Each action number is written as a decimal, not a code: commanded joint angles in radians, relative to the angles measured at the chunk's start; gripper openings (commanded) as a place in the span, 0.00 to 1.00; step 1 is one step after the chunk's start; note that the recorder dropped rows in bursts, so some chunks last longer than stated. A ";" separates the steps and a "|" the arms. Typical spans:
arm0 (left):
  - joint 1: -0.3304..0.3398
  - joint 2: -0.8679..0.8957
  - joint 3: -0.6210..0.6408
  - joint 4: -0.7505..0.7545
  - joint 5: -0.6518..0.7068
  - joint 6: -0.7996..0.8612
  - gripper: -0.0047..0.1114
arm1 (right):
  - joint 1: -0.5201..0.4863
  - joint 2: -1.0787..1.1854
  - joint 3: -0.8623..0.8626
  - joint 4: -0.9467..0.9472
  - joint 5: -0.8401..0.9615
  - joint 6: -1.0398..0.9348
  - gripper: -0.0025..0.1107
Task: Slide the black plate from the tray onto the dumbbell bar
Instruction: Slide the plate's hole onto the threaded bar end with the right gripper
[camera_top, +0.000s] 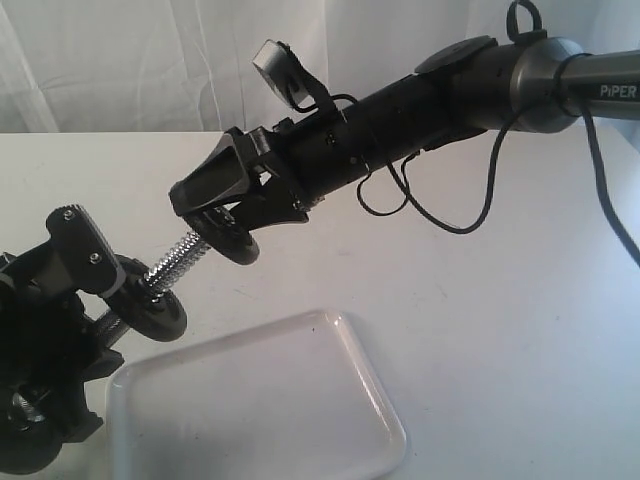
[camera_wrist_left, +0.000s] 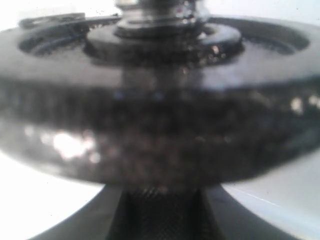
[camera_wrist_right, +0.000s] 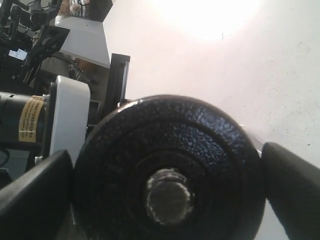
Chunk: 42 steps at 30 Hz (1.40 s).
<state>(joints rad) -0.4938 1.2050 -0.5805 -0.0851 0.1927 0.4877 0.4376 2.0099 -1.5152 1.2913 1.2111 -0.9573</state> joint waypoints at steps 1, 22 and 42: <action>-0.007 -0.042 -0.038 -0.010 -0.344 0.013 0.04 | 0.020 -0.014 -0.010 0.065 0.010 -0.033 0.03; -0.007 -0.042 -0.038 -0.010 -0.391 0.006 0.04 | 0.020 -0.014 -0.010 0.069 0.010 -0.060 0.80; -0.007 -0.042 -0.038 -0.010 -0.417 0.004 0.04 | 0.020 -0.014 -0.010 0.158 0.010 -0.090 0.81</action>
<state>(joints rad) -0.4938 1.2027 -0.5805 -0.0851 0.1689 0.4773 0.4570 2.0155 -1.5145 1.3349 1.1903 -1.0397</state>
